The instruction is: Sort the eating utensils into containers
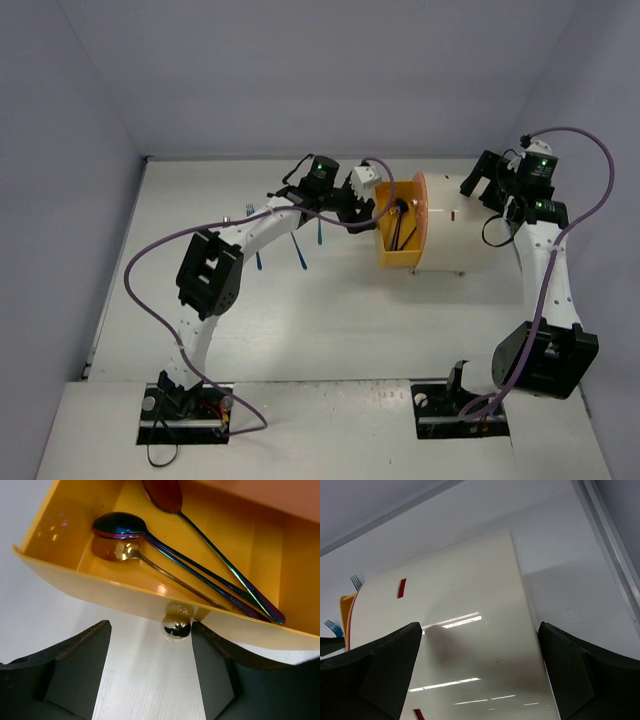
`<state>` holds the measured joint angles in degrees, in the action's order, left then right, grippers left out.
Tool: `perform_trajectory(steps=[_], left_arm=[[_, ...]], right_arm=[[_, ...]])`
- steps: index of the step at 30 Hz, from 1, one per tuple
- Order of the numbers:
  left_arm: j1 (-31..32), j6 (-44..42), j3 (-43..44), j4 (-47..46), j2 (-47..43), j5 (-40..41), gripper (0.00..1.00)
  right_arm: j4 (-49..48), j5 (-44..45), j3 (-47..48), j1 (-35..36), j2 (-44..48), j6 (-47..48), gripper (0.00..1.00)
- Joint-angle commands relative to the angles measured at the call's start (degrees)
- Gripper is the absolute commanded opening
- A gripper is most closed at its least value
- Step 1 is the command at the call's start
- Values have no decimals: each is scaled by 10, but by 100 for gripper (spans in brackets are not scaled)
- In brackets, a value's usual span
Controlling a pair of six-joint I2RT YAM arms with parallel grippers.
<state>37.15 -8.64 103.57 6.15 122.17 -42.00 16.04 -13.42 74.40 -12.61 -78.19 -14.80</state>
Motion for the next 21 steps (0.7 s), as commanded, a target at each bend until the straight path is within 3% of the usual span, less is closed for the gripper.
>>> perform_trajectory(steps=[1,6,14,21], left_arm=[[59,-15,66,-65,5,-47,62],[55,-40,74,-42,7,-66,62],[45,-29,73,-83,15,-77,62],[46,-2,81,-114,44,-73,62]], right_arm=[[4,-97,-12,26,7,-30,100],[-7,-111,-19,34,5,-14,99],[-43,-158,-36,41,6,-4,97],[-45,-136,-44,41,15,-6,98]])
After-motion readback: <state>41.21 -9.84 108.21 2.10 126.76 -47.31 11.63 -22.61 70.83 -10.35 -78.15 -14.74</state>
